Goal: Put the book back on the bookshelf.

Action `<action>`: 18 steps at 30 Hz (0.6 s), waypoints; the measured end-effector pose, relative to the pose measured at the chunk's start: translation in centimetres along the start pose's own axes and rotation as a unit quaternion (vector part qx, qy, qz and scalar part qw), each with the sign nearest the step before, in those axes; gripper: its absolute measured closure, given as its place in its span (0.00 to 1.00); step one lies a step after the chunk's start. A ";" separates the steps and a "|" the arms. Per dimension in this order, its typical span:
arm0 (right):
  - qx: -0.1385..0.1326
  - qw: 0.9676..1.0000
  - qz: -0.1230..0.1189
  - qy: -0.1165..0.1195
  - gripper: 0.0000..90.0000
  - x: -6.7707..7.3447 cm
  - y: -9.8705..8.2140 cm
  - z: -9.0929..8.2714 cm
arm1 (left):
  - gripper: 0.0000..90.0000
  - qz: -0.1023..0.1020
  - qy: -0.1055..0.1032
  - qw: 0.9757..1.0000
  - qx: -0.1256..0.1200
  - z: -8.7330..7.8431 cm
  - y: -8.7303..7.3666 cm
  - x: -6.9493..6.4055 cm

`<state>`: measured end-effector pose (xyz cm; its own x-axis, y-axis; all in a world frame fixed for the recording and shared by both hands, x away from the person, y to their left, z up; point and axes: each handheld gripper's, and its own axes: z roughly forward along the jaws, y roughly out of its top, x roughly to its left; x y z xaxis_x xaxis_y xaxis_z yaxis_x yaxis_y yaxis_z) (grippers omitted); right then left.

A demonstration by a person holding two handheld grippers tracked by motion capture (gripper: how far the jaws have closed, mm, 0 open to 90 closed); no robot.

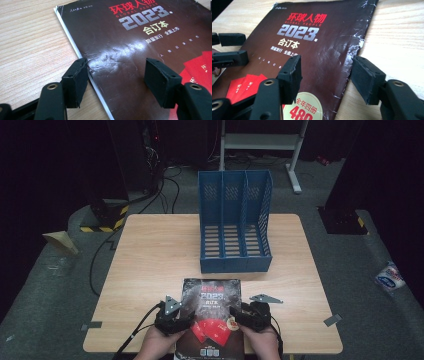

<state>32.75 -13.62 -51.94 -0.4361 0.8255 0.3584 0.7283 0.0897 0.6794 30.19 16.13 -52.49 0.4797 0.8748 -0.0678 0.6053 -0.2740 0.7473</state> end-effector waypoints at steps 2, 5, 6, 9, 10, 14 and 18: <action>-0.009 1.000 -0.009 0.004 0.49 -0.1 0.0 -0.2 | 0.40 0.002 0.001 1.000 0.000 0.0 0.0 0.0; -0.013 1.000 -0.001 0.014 0.50 -0.2 0.0 -0.5 | 0.40 0.004 0.001 1.000 -0.003 0.0 -0.1 0.0; -0.021 0.999 0.009 0.028 0.53 -0.5 0.1 -0.8 | 0.40 0.004 0.001 1.000 -0.003 -0.1 -0.1 0.0; -0.032 0.998 0.019 0.045 0.56 -0.8 0.1 -1.1 | 0.40 0.008 0.002 1.000 -0.003 -0.1 -0.2 0.1; -0.032 0.998 0.024 0.047 0.57 -0.9 0.0 -1.2 | 0.41 0.007 0.002 1.000 -0.004 -0.1 -0.2 0.1; -0.026 0.998 0.023 0.048 0.63 -1.1 -0.1 -1.3 | 0.42 0.002 0.006 1.000 -0.006 -0.1 -0.2 0.1; -0.028 0.997 0.030 0.058 0.66 -1.3 -0.2 -1.6 | 0.44 -0.002 0.009 1.000 -0.007 -0.2 -0.3 0.1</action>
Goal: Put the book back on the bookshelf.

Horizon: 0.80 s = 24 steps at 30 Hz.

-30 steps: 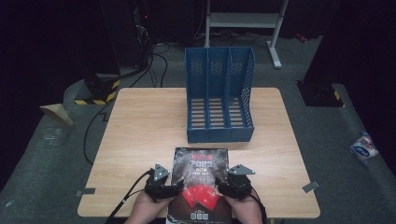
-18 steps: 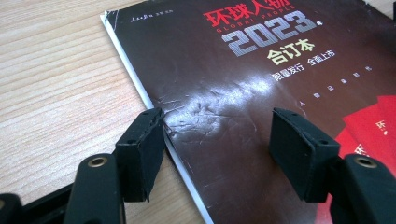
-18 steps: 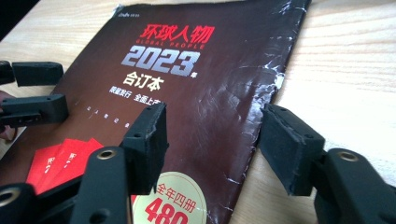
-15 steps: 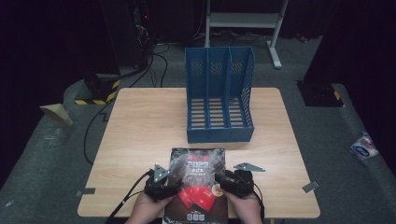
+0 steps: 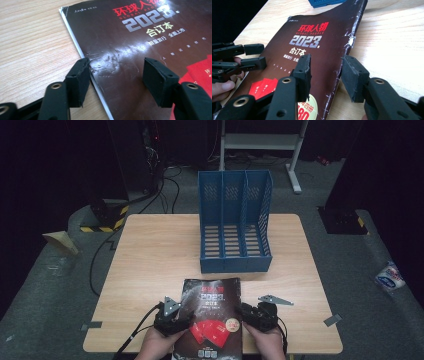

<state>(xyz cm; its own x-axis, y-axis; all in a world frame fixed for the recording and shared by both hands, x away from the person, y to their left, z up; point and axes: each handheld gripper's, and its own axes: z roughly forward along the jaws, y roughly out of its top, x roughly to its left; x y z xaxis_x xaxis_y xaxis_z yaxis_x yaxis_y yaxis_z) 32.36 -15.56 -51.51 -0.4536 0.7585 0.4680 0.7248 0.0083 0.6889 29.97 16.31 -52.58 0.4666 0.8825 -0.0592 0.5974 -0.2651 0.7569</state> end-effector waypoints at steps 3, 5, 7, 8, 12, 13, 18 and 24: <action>-0.003 1.000 0.007 0.006 0.66 -0.1 0.0 -0.1 | 0.46 0.001 0.002 1.000 0.000 0.0 0.0 0.1; -0.001 1.000 0.000 -0.002 0.66 0.1 0.0 0.0 | 0.46 0.001 0.002 1.000 0.000 0.0 0.0 0.1; 0.002 1.000 -0.008 -0.008 0.66 0.2 0.0 0.1 | 0.46 0.001 0.002 1.000 0.000 0.0 0.0 0.1; 0.000 1.000 -0.010 -0.008 0.66 0.2 0.1 0.1 | 0.46 0.001 0.002 1.000 0.000 0.0 0.0 0.1; -0.004 1.000 -0.026 0.008 0.63 0.6 0.3 0.2 | 0.47 -0.004 0.002 1.000 -0.001 0.0 0.0 0.0; -0.004 1.000 -0.026 0.008 0.63 0.6 0.3 0.2 | 0.47 -0.004 0.002 1.000 -0.001 0.0 0.0 0.0; 0.008 0.996 -0.048 -0.078 0.48 0.9 0.3 0.2 | 0.49 -0.005 0.005 1.000 -0.002 0.0 0.0 0.1; 0.028 0.992 -0.057 -0.107 0.42 1.2 0.0 1.2 | 0.52 -0.010 0.006 1.000 -0.002 -0.1 0.0 0.1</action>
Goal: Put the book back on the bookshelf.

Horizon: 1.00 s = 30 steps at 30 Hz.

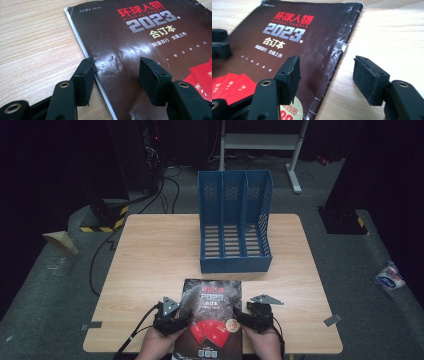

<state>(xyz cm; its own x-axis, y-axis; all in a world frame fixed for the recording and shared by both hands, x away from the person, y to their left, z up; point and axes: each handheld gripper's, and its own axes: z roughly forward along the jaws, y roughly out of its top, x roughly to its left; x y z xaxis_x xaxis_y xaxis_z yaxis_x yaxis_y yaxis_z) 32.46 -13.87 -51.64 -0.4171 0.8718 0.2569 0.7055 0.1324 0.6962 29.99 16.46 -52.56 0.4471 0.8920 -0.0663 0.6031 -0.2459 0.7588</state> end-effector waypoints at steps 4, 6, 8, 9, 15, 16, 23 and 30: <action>0.007 1.000 -0.013 -0.001 0.47 0.5 0.0 0.5 | 0.59 -0.012 0.006 1.000 -0.003 -0.1 0.0 0.3; 0.009 1.000 -0.010 0.015 0.47 1.0 -0.1 0.7 | 0.60 -0.012 0.006 1.000 -0.003 -0.1 0.0 0.2; 0.012 1.000 -0.010 0.012 0.47 1.1 0.0 0.7 | 0.60 -0.018 0.005 1.000 -0.004 -0.1 0.0 0.2; 0.009 1.000 -0.001 0.016 0.46 1.0 0.0 0.7 | 0.61 -0.017 0.005 1.000 -0.004 -0.1 0.0 0.2; -0.036 0.993 0.073 0.089 0.60 -1.0 -0.1 -0.3 | 0.61 -0.016 0.007 1.000 -0.003 -0.1 -0.1 0.2; -0.046 0.992 0.073 0.092 0.65 -1.0 -0.1 -0.6 | 0.61 -0.016 0.008 1.000 -0.003 -0.1 -0.1 0.2; -0.059 0.989 0.081 0.107 0.73 -1.2 -0.2 -1.1 | 0.61 -0.018 0.006 1.000 -0.004 -0.2 -0.1 0.3; -0.075 0.977 0.130 0.149 0.81 -1.9 -0.5 -1.4 | 0.61 -0.018 0.007 1.000 -0.005 -0.1 -0.1 0.3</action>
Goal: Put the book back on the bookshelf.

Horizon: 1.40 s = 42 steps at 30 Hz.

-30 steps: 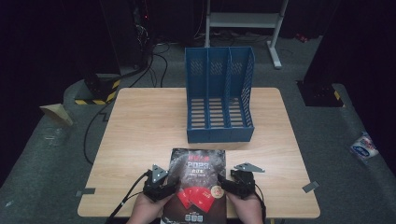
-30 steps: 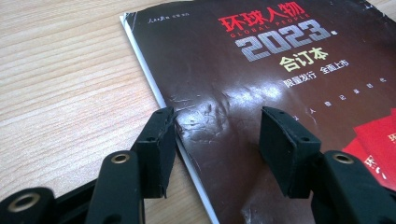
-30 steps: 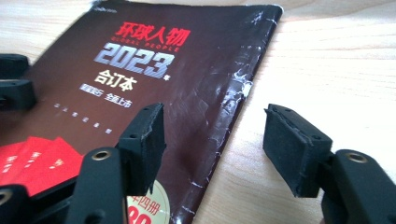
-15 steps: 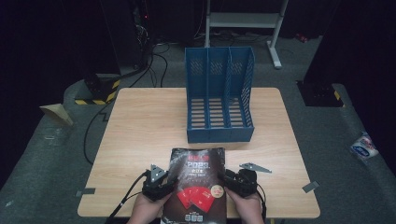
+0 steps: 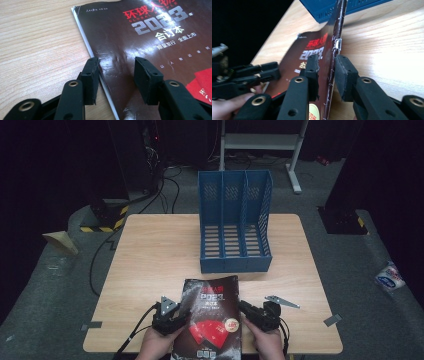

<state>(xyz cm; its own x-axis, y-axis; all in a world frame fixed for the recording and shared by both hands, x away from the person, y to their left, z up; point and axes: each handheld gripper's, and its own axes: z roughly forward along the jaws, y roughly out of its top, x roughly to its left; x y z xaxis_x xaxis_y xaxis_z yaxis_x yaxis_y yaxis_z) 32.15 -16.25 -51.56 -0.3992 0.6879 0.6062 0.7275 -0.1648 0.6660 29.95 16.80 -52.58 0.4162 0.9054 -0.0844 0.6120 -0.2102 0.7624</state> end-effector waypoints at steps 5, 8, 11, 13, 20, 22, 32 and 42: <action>-0.015 0.999 0.012 0.029 0.82 -0.1 0.0 -0.1 | 0.62 -0.001 0.000 1.000 0.000 0.0 0.0 0.0; -0.018 0.999 0.024 0.043 0.83 -0.2 -0.1 0.1 | 0.62 -0.001 0.003 1.000 -0.002 0.0 0.0 -0.1; -0.009 0.997 0.038 0.060 0.83 -0.1 -0.4 0.7 | 0.62 -0.001 0.001 1.000 -0.002 0.0 0.0 -0.1; 0.007 0.999 0.019 0.044 0.84 0.2 -0.7 1.4 | 0.62 -0.001 -0.002 1.000 -0.001 0.0 0.0 0.0; 0.031 0.997 -0.062 -0.014 0.82 1.0 -0.1 1.5 | 0.62 0.001 -0.007 1.000 -0.001 0.0 0.0 0.0; 0.035 0.997 -0.067 -0.021 0.81 0.9 0.1 1.3 | 0.62 0.004 -0.008 1.000 0.000 0.0 0.0 0.0; 0.062 0.992 -0.097 -0.056 0.81 0.7 0.2 1.3 | 0.62 0.005 -0.014 1.000 0.001 0.0 0.0 0.1; 0.068 0.989 -0.110 -0.074 0.80 0.5 0.2 1.4 | 0.62 0.000 -0.035 0.999 0.003 -0.1 0.0 0.5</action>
<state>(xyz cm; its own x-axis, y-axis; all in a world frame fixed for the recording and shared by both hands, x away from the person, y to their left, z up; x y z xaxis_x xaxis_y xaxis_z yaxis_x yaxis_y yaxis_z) 32.88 -14.90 -51.76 -0.4774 0.7937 0.3770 0.7042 0.0890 0.7044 30.04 17.31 -52.55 0.4613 0.8778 -0.1289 0.6160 -0.2123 0.7586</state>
